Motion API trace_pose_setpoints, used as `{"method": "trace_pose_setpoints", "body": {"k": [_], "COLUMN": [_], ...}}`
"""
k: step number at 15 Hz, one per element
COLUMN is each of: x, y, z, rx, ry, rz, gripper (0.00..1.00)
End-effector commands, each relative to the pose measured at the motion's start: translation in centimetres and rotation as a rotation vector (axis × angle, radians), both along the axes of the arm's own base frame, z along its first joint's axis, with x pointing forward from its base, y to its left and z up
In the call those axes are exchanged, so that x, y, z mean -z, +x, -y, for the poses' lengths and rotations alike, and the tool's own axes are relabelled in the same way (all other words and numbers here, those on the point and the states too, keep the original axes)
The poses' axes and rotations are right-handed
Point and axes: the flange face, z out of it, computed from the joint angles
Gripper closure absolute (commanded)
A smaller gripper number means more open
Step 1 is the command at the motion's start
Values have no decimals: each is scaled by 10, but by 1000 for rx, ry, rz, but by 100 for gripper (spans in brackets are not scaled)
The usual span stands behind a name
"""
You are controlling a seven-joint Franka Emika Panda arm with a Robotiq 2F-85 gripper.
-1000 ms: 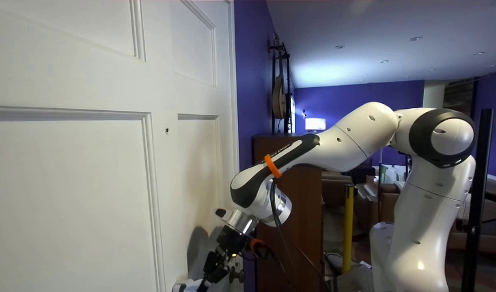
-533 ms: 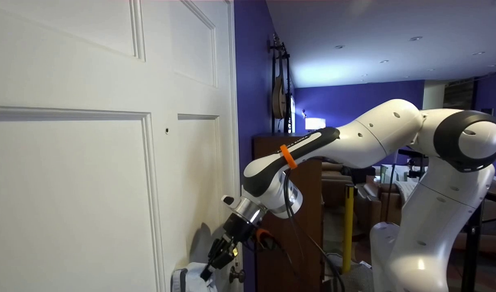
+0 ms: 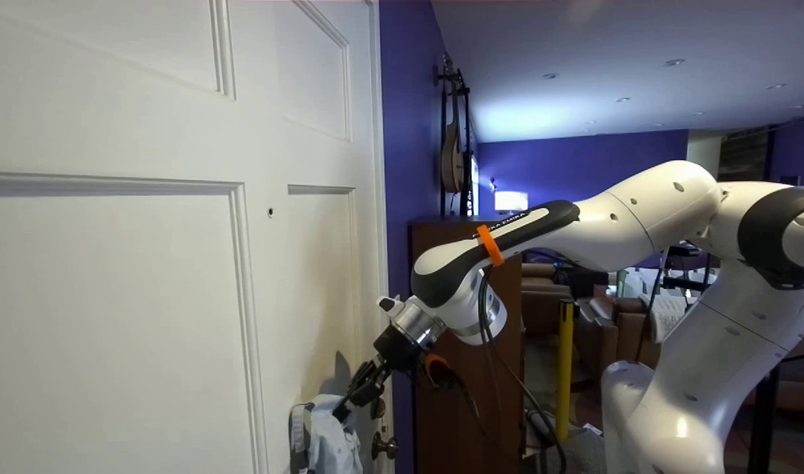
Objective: Pick up the white cap from the door and put it on top of the brown chest of drawers
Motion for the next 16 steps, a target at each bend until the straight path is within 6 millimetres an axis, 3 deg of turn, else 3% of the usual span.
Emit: {"method": "trace_pose_setpoints", "body": {"k": [1, 6, 10, 16], "x": [-1, 2, -33, -59], "y": [-1, -2, -8, -14], "z": [1, 2, 26, 65], "rx": [7, 13, 148, 357], "ry": [-1, -6, 5, 6], "rz": [1, 0, 41, -55], "gripper": [96, 99, 99, 99]}}
